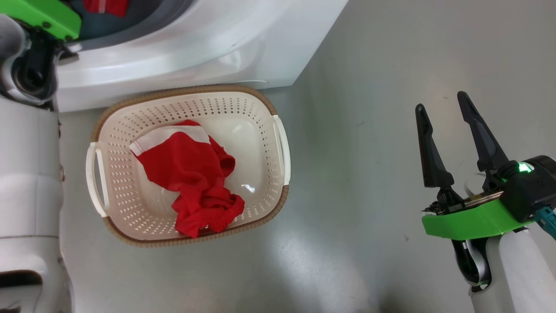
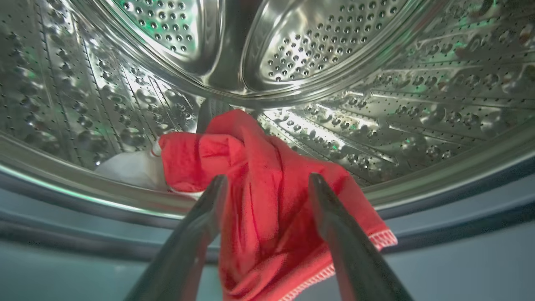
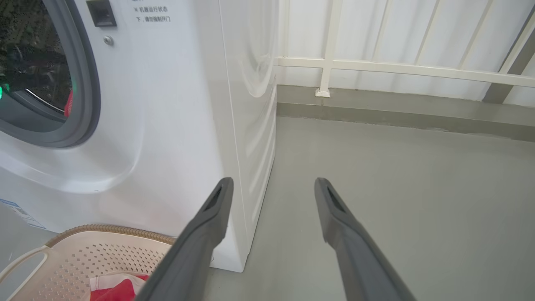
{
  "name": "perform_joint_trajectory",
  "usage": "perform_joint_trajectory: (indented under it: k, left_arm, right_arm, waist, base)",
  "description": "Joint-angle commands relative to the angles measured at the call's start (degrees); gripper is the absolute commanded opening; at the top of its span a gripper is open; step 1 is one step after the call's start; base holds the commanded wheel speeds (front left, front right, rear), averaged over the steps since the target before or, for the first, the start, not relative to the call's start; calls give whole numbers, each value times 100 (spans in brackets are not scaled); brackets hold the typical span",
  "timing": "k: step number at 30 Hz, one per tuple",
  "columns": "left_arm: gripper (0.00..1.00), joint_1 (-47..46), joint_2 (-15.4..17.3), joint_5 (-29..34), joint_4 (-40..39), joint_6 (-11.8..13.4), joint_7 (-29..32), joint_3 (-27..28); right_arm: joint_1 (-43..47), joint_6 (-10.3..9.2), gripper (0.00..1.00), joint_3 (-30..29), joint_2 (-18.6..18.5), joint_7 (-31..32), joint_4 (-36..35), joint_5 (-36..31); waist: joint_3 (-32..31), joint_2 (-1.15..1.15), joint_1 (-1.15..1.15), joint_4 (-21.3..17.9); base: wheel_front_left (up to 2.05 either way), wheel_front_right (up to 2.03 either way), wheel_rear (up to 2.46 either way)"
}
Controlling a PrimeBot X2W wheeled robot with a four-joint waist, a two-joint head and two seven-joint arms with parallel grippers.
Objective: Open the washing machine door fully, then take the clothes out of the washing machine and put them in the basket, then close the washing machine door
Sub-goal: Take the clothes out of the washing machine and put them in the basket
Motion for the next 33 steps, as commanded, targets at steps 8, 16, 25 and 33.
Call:
perform_joint_trajectory:
  k: [8,16,25,33]
  left_arm:
    - [100,69,446,-279,-150,-38,938,-554]
    - [100,148,533,-274,-15,-39,1001,-733]
    - [0,195,520,-379,-38,-39,967,-957]
    - [0,320,692,78,13,3,69,-1204]
  right_arm:
    - [-49,20,100,123,-39,-36,-96,121]
    - [-67,20,100,116,-39,-36,-87,201]
    - [-81,20,100,83,-39,-36,-76,200]
    - [-51,20,100,103,-39,-36,-2,200]
  waist:
    - [26,0,0,-33]
    - [23,0,0,-71]
    - [6,0,0,-45]
    - [-126,0,0,46]
  base:
    - [0,0,0]
    - [0,0,0]
    - [0,0,0]
    - [0,0,0]
